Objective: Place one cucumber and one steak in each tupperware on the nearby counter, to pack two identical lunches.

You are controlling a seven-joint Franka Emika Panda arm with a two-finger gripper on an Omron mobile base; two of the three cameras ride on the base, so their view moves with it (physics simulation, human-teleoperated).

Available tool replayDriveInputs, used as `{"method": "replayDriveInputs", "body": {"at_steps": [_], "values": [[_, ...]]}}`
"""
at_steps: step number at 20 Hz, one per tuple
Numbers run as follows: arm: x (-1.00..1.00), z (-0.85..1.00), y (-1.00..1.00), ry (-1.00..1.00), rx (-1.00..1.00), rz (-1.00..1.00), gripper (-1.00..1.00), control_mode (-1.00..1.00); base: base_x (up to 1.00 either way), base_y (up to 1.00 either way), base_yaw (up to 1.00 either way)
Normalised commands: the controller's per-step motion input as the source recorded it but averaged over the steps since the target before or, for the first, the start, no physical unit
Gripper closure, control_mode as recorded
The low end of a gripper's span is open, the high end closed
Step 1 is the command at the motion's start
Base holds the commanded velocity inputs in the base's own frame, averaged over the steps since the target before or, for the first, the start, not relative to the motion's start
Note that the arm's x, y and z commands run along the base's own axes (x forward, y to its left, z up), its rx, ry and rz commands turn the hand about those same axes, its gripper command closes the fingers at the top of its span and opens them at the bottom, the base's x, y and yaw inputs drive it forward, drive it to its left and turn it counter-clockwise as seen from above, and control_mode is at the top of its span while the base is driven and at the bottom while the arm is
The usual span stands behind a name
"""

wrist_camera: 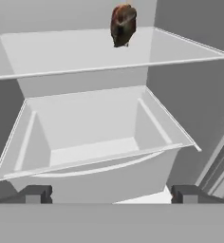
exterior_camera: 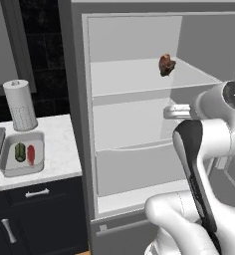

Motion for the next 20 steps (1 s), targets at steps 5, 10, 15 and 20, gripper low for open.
{"method": "replayDriveInputs", "body": {"at_steps": [5,10,15,20], "values": [[0.39,0.72,-0.16,0.00,0.00,-0.05,-1.00,-1.00,0.00,0.00,0.00],[0.50,0.23,-0.24,0.02,0.01,-0.02,-1.00,-1.00,0.00,0.00,0.00],[0.62,0.00,-0.18,0.06,0.00,0.00,-1.00,-1.00,0.00,0.00,0.00],[0.73,-0.01,-0.18,-0.01,0.00,0.00,-1.00,-1.00,0.00,0.00,0.00]]}}
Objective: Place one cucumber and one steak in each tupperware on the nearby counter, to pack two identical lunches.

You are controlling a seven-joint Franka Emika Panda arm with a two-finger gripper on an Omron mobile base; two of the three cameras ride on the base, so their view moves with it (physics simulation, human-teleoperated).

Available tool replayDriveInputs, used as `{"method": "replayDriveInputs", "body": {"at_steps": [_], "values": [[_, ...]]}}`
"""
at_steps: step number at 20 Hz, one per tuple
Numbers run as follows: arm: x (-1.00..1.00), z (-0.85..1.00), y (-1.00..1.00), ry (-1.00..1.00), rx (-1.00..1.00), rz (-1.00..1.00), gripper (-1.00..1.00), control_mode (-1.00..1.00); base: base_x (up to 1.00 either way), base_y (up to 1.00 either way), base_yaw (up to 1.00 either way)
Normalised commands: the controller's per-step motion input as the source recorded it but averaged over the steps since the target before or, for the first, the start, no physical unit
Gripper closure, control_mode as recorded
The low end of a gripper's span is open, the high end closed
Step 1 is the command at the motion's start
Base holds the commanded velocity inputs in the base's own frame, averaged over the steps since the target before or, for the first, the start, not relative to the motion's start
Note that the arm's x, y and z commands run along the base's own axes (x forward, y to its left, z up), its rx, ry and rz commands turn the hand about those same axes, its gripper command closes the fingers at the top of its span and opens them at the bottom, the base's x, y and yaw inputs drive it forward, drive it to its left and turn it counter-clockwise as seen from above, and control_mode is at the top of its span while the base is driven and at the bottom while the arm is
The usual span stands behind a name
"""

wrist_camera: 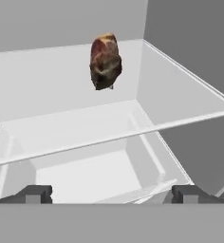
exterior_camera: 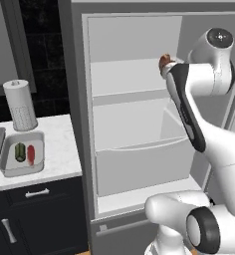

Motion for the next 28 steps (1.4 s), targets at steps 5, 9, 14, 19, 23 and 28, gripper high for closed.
{"method": "replayDriveInputs", "body": {"at_steps": [5,9,14,19,23,28], "values": [[0.83,-0.11,-0.18,-0.03,0.00,0.00,-1.00,-1.00,0.00,0.00,0.00],[0.87,-0.16,-0.09,0.00,0.00,0.00,-1.00,-1.00,0.00,0.00,0.00],[0.84,-0.18,0.00,0.00,0.00,0.00,-1.00,-1.00,0.00,0.00,0.00],[0.68,-0.03,-0.02,0.00,0.00,0.00,-1.00,-1.00,0.00,0.00,0.00],[0.60,0.00,-0.10,0.00,0.00,0.00,-1.00,-1.00,0.00,0.00,0.00],[0.62,-0.01,-0.12,0.00,0.00,0.00,-1.00,-1.00,0.00,0.00,0.00]]}}
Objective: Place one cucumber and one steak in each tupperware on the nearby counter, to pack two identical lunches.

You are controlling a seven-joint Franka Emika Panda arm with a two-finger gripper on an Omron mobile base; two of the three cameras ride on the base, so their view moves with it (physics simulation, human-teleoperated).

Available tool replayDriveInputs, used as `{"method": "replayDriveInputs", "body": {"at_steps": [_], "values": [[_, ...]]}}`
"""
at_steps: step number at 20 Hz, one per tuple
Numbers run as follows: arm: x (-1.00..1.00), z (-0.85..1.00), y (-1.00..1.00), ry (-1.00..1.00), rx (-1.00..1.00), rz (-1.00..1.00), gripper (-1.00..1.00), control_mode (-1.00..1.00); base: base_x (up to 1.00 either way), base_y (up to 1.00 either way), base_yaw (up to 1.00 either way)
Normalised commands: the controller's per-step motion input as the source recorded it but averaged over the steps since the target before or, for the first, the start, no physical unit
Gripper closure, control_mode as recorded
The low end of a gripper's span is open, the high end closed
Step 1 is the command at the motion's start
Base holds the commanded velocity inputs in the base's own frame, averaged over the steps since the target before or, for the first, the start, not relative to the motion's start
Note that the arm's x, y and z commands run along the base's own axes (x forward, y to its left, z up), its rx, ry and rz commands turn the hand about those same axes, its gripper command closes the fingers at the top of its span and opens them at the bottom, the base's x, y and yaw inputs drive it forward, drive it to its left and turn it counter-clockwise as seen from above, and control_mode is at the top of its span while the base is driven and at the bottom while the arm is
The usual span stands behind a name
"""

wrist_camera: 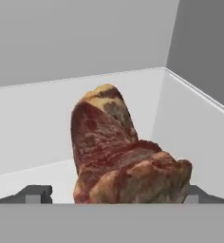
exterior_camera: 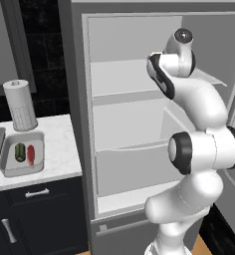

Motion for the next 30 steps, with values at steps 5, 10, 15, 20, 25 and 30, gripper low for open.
{"method": "replayDriveInputs", "body": {"at_steps": [5,10,15,20,25,30], "values": [[0.44,-0.08,-0.13,0.00,0.00,0.00,-1.00,-1.00,0.00,0.00,0.00],[0.01,-0.54,-0.03,0.00,0.00,0.00,-1.00,-1.00,0.00,0.00,0.00],[0.00,-0.71,0.00,0.00,-0.01,0.00,-1.00,-1.00,0.00,0.00,0.00],[0.02,-0.42,0.00,-0.01,0.00,0.00,-1.00,-1.00,0.00,0.00,0.00],[0.14,-0.13,0.00,-0.02,0.00,0.00,-1.00,-1.00,0.00,0.00,0.00],[0.15,0.00,0.00,-0.04,0.00,0.00,-1.00,-1.00,0.00,0.00,0.00]]}}
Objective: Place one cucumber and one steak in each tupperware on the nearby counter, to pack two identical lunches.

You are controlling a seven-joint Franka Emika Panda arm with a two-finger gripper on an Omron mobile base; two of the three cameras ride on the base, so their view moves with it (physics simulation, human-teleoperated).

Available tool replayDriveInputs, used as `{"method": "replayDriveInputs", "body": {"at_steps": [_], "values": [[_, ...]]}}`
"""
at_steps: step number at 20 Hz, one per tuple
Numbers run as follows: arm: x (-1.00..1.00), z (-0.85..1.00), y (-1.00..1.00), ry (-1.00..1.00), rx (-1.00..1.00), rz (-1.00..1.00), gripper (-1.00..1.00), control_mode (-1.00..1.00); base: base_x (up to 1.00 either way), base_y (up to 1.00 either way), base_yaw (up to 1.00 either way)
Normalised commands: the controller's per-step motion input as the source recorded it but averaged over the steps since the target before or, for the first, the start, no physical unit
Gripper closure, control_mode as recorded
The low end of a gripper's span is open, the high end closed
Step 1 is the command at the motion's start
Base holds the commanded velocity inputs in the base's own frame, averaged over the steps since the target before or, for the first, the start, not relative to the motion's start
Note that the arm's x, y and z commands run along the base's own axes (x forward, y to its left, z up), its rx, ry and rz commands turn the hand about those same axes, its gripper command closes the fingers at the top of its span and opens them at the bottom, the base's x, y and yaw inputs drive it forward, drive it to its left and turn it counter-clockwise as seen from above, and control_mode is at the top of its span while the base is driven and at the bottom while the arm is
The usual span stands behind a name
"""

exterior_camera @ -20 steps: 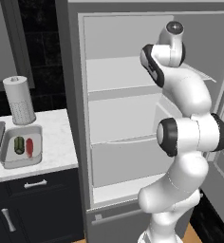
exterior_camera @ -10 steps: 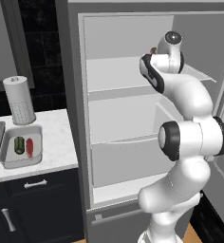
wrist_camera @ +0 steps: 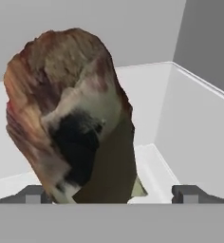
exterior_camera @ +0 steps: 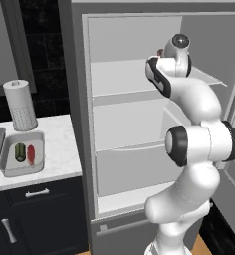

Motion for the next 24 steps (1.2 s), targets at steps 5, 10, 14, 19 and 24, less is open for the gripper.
{"method": "replayDriveInputs", "body": {"at_steps": [5,10,14,19,24], "values": [[0.23,-0.17,0.00,-0.06,0.00,0.02,-1.00,-1.00,0.00,0.00,0.00],[0.30,-0.30,0.08,-0.11,0.00,0.11,1.00,-1.00,0.00,0.00,0.00],[0.28,-0.19,0.02,-0.08,0.00,0.10,1.00,-1.00,0.00,0.00,0.00],[0.21,-0.01,0.00,0.00,0.00,0.00,1.00,-1.00,0.00,0.00,0.00],[-0.74,0.03,0.09,0.01,-0.02,0.00,1.00,-1.00,0.00,0.00,0.00]]}}
